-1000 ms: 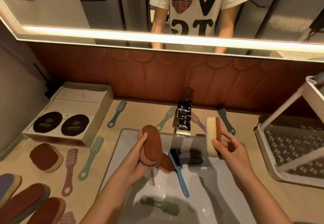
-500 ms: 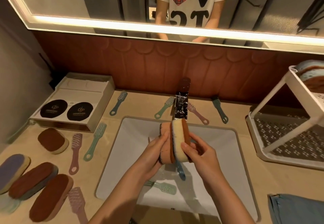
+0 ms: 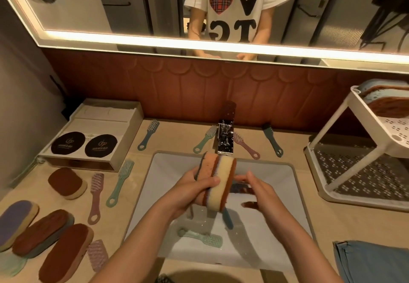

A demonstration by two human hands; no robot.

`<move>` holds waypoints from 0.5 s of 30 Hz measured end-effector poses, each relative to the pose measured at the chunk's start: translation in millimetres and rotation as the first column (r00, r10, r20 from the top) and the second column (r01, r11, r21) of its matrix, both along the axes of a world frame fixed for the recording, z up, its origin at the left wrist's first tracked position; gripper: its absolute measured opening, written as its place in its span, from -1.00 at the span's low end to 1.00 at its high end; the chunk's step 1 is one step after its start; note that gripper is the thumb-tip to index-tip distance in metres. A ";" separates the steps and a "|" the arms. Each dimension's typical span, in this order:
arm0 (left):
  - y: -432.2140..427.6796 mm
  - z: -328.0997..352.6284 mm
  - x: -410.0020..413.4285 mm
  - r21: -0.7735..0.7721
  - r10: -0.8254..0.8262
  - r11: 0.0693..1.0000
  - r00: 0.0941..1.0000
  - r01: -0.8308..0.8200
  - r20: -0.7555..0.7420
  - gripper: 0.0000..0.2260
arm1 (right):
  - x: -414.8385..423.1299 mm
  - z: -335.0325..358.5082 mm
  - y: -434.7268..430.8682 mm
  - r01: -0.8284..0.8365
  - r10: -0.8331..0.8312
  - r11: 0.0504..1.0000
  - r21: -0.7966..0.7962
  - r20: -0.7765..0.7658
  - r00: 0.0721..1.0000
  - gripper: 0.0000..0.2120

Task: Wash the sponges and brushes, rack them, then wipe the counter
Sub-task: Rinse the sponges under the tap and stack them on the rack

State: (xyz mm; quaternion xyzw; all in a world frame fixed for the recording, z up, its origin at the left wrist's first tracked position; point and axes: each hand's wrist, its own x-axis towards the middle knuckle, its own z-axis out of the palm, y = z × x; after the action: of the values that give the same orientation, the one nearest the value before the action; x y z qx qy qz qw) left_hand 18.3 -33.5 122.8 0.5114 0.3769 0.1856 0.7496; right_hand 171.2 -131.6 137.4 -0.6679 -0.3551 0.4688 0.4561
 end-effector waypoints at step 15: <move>18.5 36.2 -1.0 0.160 -0.326 0.912 0.903 0.378 -0.279 -0.40 | -0.4 18.9 31.5 -0.255 0.233 0.960 0.111 0.178 0.956 -0.80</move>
State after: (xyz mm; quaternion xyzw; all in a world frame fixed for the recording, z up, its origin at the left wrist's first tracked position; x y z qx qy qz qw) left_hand 17.3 -15.0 159.1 0.6667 0.3461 0.0205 0.6598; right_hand 170.9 -100.2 156.3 -0.6231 -0.5017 0.4406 0.4073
